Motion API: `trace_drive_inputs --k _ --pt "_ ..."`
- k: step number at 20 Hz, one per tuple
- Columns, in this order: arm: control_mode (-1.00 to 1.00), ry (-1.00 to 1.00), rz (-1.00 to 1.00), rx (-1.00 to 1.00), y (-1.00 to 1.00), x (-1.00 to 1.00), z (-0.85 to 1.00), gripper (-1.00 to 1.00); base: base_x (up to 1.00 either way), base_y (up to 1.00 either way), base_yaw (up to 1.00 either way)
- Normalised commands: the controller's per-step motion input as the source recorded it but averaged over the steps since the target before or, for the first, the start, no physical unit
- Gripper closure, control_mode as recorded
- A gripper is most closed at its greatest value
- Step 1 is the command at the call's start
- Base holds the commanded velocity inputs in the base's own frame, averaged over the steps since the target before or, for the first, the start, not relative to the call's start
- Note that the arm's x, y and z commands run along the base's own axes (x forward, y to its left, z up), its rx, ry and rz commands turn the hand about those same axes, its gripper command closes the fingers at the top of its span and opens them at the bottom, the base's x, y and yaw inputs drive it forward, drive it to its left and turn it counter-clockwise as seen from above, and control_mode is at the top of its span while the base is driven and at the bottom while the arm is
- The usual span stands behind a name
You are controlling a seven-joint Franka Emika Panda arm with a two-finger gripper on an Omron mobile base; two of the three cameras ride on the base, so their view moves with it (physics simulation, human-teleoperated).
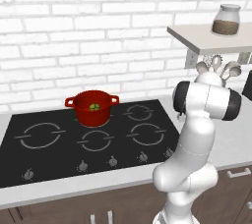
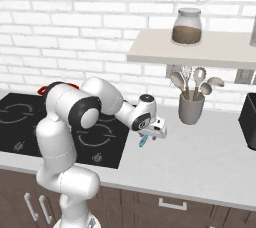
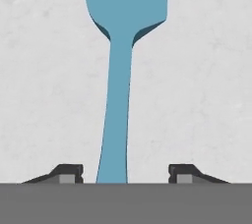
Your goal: Put the lime and lime in the pot. Retrieve the spatula and lightly stir the vegetables in the pot.
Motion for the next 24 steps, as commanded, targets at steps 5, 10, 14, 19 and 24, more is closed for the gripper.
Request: trace_drive_inputs --k 5,10,14,19,24 --pt "-1.0 0.0 0.0 0.0 0.3 0.0 -0.05 1.0 0.0 0.0 0.0" --pt "-1.0 0.0 0.0 0.0 0.43 -0.15 0.08 1.0 0.0 0.0 0.0" --pt "-1.0 -0.04 0.0 0.0 0.47 -0.39 0.59 1.0 0.0 0.0 0.0" --pt "-1.0 0.0 0.05 0.0 0.31 -0.3 0.81 1.0 0.0 0.0 0.0" --pt "-1.0 -0.1 0.13 0.01 0.29 -0.14 0.68 1.0 0.0 0.0 0.0"
